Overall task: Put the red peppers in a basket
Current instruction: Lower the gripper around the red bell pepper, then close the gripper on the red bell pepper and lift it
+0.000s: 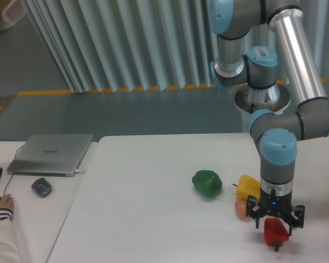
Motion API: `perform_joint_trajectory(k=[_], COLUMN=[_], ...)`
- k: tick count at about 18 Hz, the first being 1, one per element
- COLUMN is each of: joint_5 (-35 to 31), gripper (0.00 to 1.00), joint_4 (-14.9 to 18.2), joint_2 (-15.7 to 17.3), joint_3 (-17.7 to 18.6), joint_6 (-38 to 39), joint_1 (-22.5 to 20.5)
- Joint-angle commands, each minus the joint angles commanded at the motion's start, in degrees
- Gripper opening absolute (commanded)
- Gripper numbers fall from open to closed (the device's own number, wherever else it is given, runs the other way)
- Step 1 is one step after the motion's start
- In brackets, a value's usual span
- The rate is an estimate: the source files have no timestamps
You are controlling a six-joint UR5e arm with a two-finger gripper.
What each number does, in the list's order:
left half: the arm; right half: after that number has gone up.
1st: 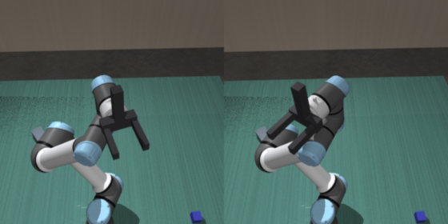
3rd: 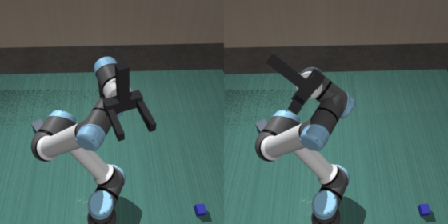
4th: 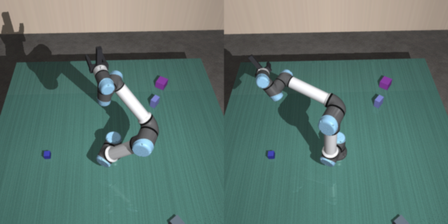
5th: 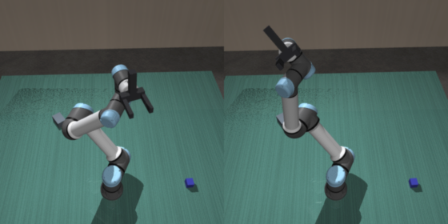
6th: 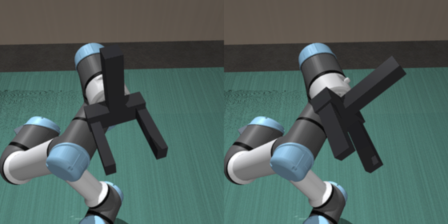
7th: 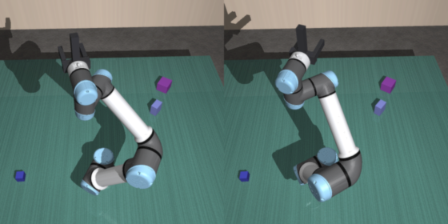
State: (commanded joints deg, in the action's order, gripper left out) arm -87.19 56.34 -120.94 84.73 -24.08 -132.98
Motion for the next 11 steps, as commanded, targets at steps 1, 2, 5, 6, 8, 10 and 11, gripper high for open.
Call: perform_joint_trajectory(k=[1, 2, 5, 6, 8, 10, 11], joint_5=[0.0, 0.1, 0.1, 0.1, 0.1, 0.1, 0.1], gripper=[0.83, 0.82, 0.78, 0.73, 0.70, 0.63, 0.59], joint_4=[0.0, 0.0, 0.1, 0.1, 0.1, 0.1, 0.1], joint_2=[0.1, 0.3, 0.6, 0.7, 0.7, 0.7, 0.7], joint_3=[-0.1, -0.2, -0.4, -0.4, -0.4, -0.2, -0.2], joint_6=[0.0, -0.1, -0.6, -0.6, -0.5, -0.5, -0.4], joint_1=[0.0, 0.0, 0.0, 0.0, 0.0, 0.1, 0.1])
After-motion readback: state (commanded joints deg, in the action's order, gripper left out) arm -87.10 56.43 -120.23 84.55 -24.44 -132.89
